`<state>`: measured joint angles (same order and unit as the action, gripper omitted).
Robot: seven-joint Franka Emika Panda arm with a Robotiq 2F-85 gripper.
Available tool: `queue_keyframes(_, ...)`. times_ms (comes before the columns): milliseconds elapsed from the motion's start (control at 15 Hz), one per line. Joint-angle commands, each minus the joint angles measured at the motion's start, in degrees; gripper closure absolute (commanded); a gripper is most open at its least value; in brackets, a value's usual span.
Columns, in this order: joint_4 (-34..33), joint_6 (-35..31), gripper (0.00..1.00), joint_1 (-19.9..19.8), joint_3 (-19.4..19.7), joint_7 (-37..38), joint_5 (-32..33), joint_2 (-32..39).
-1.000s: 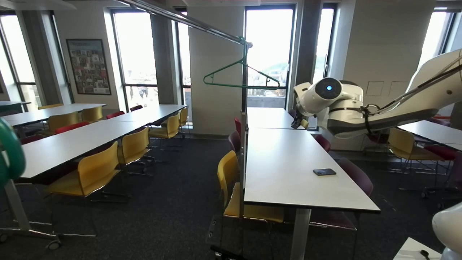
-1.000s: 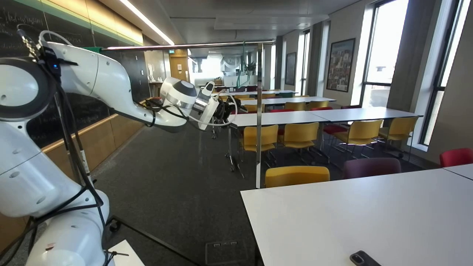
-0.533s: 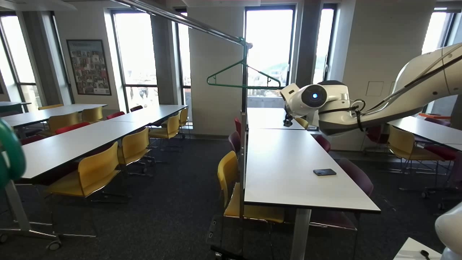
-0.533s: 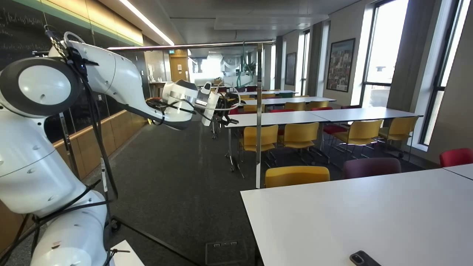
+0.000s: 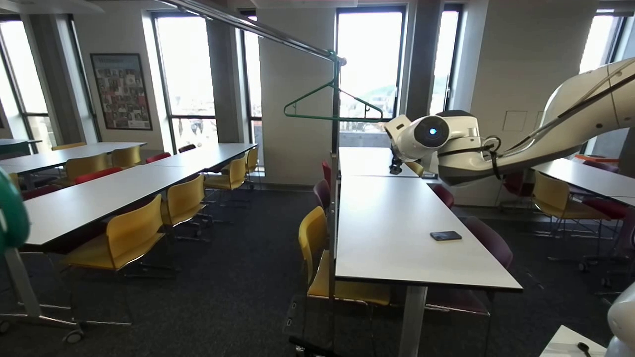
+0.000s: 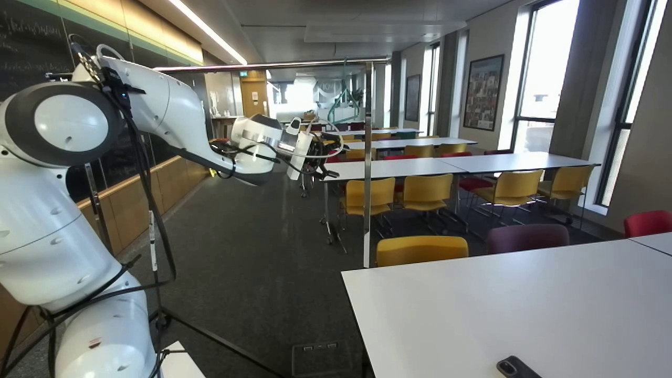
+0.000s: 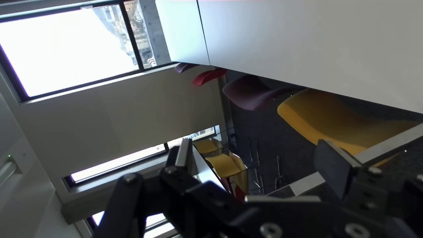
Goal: Remove one hanger from the rail and put it on the table.
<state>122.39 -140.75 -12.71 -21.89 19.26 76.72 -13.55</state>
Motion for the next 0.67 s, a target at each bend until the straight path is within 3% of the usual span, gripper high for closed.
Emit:
queue_keyframes(0,-3.9,5.88,0.0,8.56,4.23,-0.51,7.43,3.31)
queue_keyframes(333,-11.19,12.89,0.0,16.6,4.78,-2.72,18.7,9.22)
queue_keyframes(600,-17.74,15.85,0.0,20.29,5.57,-5.18,24.9,14.02)
